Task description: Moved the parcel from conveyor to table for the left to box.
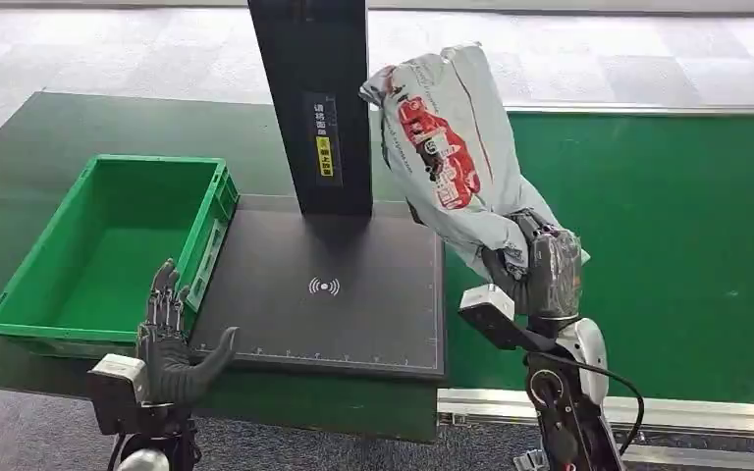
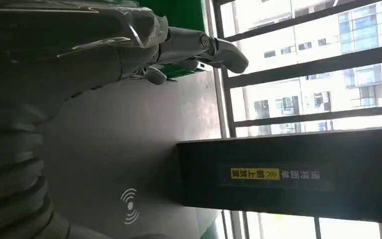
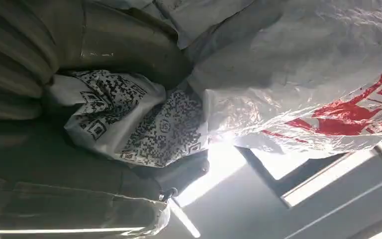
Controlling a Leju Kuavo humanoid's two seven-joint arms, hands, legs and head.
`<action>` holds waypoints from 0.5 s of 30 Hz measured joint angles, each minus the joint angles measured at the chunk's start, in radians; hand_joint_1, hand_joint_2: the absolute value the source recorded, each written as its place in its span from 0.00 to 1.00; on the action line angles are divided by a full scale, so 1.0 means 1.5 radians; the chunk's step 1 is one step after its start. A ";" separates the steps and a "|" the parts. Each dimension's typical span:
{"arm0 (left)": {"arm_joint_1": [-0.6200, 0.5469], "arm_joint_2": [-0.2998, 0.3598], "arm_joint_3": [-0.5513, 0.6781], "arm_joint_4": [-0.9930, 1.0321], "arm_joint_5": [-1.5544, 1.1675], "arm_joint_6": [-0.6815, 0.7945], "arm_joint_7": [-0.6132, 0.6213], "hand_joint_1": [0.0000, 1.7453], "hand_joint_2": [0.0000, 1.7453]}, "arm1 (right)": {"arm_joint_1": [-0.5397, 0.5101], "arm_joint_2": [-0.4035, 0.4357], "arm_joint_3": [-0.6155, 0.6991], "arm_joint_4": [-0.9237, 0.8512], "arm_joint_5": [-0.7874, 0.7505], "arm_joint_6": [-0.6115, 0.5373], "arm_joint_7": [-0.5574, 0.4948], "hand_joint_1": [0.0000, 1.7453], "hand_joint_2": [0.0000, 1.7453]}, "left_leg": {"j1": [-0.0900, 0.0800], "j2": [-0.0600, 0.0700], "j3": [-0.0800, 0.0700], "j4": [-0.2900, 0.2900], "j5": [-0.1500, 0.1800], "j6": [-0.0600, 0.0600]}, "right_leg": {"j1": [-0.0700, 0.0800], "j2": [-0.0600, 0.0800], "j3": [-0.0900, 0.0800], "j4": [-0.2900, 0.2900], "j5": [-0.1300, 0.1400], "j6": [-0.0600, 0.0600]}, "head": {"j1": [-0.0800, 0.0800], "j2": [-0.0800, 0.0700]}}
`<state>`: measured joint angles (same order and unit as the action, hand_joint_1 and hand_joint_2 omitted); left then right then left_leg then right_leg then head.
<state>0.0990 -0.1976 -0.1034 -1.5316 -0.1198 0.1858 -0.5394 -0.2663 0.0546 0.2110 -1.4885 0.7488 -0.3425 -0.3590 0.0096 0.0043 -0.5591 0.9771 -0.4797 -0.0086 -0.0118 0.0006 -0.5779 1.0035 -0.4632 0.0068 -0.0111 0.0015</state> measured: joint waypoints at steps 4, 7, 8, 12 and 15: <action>-0.003 -0.002 0.004 0.000 -0.001 -0.001 0.000 0.00 1.00 | -0.019 0.004 0.033 -0.002 -0.023 0.017 -0.002 1.00 1.00 | 0.000 0.000 0.000 0.000 0.000 0.000 | 0.000 0.000 0.000 0.000 0.000 0.000 | 0.000 0.000; -0.008 -0.003 0.006 0.000 -0.004 -0.001 0.000 0.00 1.00 | -0.041 0.007 0.055 0.011 -0.049 0.049 -0.003 1.00 1.00 | 0.000 -0.001 0.000 0.000 0.000 0.000 | 0.000 0.000 0.000 0.000 0.000 0.000 | 0.000 0.000; -0.010 -0.004 0.006 0.000 -0.004 -0.001 0.000 0.00 1.00 | -0.052 0.009 0.064 0.022 -0.057 0.059 -0.003 1.00 1.00 | 0.000 -0.001 0.000 0.000 0.000 0.000 | 0.000 0.000 0.000 0.000 0.000 0.000 | 0.000 0.000; -0.011 -0.004 0.008 -0.001 -0.003 0.007 0.000 0.00 1.00 | -0.087 0.024 0.102 0.097 -0.082 0.083 -0.005 1.00 1.00 | 0.000 -0.001 0.000 0.000 0.000 0.000 | 0.000 0.000 0.000 0.000 0.000 0.000 | 0.000 0.000; -0.009 -0.004 0.010 -0.005 0.005 0.015 0.000 0.00 1.00 | -0.102 0.033 0.123 0.156 -0.104 0.101 0.000 1.00 1.00 | 0.000 -0.001 0.000 0.000 0.000 0.000 | 0.000 0.000 0.000 0.000 0.000 0.000 | 0.000 0.000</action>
<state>0.0848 -0.2033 -0.0881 -1.5393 -0.1129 0.2083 -0.5394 -0.4197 0.1038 0.3959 -1.2545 0.5925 -0.1904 -0.3586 0.0100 0.0026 -0.5594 0.9770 -0.4796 -0.0089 -0.0111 0.0005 -0.5781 1.0036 -0.4631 0.0067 -0.0111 0.0015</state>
